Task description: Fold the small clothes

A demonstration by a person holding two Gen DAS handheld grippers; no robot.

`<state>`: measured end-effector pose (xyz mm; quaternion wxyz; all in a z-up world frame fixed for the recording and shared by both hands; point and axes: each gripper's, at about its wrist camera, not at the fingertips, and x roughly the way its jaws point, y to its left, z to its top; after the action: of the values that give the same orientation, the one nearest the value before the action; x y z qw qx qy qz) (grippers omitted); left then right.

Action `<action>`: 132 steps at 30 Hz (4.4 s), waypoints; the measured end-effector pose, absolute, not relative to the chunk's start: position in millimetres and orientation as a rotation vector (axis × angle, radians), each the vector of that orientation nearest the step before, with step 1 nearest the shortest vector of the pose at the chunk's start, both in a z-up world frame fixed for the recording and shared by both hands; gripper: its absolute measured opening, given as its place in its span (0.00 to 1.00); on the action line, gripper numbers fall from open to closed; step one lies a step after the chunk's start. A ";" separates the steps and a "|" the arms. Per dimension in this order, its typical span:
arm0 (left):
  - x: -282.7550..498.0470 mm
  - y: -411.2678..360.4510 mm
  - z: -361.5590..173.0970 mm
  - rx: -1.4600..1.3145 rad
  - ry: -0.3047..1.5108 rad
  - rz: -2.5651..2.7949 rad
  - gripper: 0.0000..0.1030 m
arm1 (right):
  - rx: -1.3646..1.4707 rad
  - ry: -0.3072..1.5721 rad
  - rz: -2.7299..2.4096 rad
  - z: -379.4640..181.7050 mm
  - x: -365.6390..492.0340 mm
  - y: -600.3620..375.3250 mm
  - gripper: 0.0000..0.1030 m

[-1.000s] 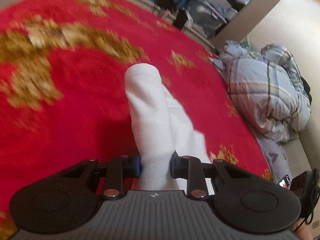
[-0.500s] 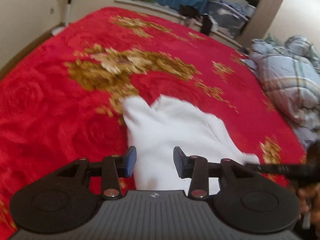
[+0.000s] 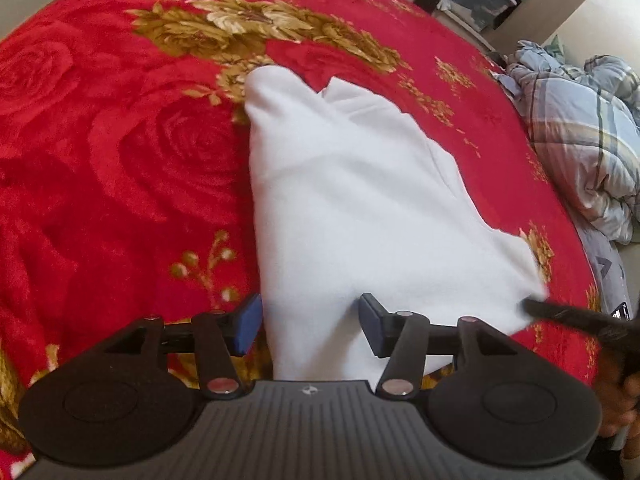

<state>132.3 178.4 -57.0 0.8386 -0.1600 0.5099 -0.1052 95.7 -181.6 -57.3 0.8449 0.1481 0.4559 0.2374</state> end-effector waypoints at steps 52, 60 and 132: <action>-45.9 54.7 22.7 -0.058 0.667 0.104 0.99 | 0.047 0.571 0.066 1.1 -42.5 -177.2 0.77; -22.4 59.5 14.0 -0.068 0.695 0.168 0.99 | 0.038 0.603 0.113 -9.2 -23.7 -163.8 0.77; -23.8 61.7 6.8 -0.070 0.712 0.084 0.99 | -0.098 0.577 0.227 -10.4 -29.9 -108.3 0.77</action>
<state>-23.8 61.7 6.8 0.9358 -0.0342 0.3484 0.0413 -29.9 -108.3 -10.4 0.9512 -0.0481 0.2837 0.1118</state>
